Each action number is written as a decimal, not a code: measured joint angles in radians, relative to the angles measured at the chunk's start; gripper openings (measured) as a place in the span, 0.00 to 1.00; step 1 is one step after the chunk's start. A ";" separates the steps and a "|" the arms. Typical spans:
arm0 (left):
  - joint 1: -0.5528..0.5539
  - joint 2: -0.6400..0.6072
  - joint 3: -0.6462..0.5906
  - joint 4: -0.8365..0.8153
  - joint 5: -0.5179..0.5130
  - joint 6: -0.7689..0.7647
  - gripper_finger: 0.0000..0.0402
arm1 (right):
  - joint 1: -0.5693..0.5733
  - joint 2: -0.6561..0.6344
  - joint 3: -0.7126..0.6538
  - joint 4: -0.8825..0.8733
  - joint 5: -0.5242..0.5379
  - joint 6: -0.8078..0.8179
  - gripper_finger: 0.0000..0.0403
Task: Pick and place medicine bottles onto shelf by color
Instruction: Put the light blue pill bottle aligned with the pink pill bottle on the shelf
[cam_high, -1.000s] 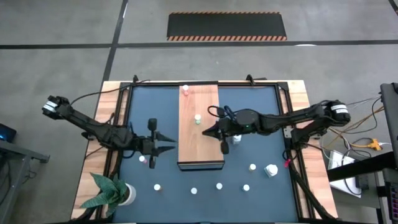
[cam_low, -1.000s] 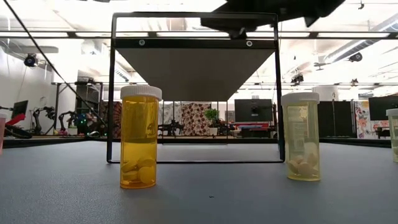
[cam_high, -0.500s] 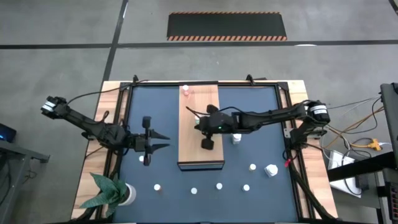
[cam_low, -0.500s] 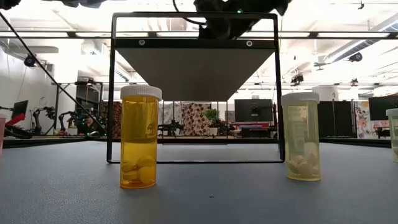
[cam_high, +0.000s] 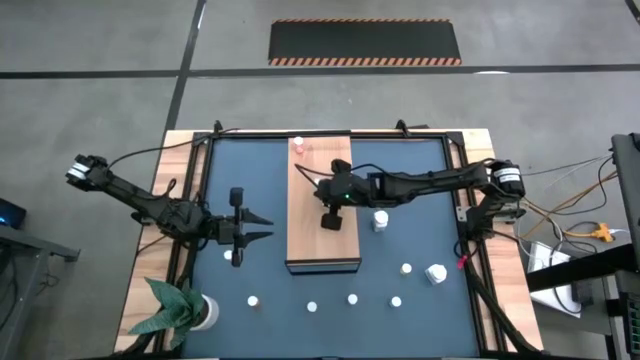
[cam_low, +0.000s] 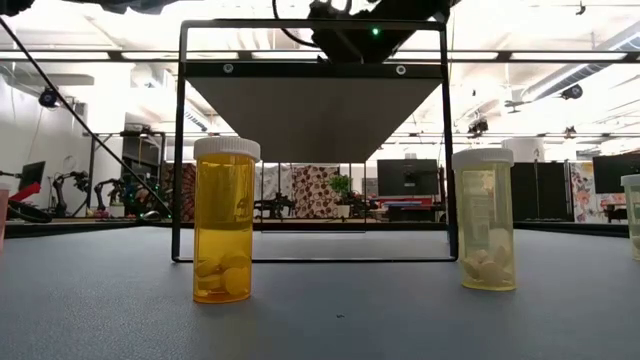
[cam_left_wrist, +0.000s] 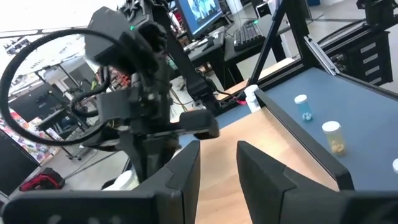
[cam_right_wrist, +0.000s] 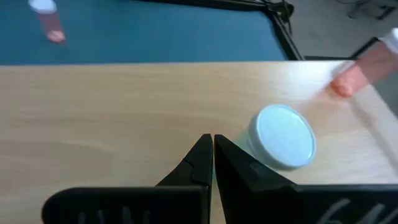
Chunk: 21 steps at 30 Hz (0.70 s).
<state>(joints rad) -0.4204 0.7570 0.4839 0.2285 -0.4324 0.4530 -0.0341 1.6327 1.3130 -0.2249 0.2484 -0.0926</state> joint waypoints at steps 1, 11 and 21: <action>0.000 0.000 0.000 0.003 0.000 0.000 0.22 | -0.008 0.003 0.000 -0.001 -0.001 -0.005 0.02; 0.000 0.001 0.000 0.002 0.000 0.000 0.22 | -0.040 0.007 -0.007 0.036 -0.032 -0.039 0.02; 0.000 0.000 0.000 0.002 0.000 -0.001 0.22 | -0.074 0.007 -0.010 0.028 -0.068 -0.066 0.02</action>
<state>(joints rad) -0.4206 0.7572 0.4839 0.2304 -0.4324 0.4522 -0.1079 1.6398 1.3033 -0.1968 0.1803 -0.1584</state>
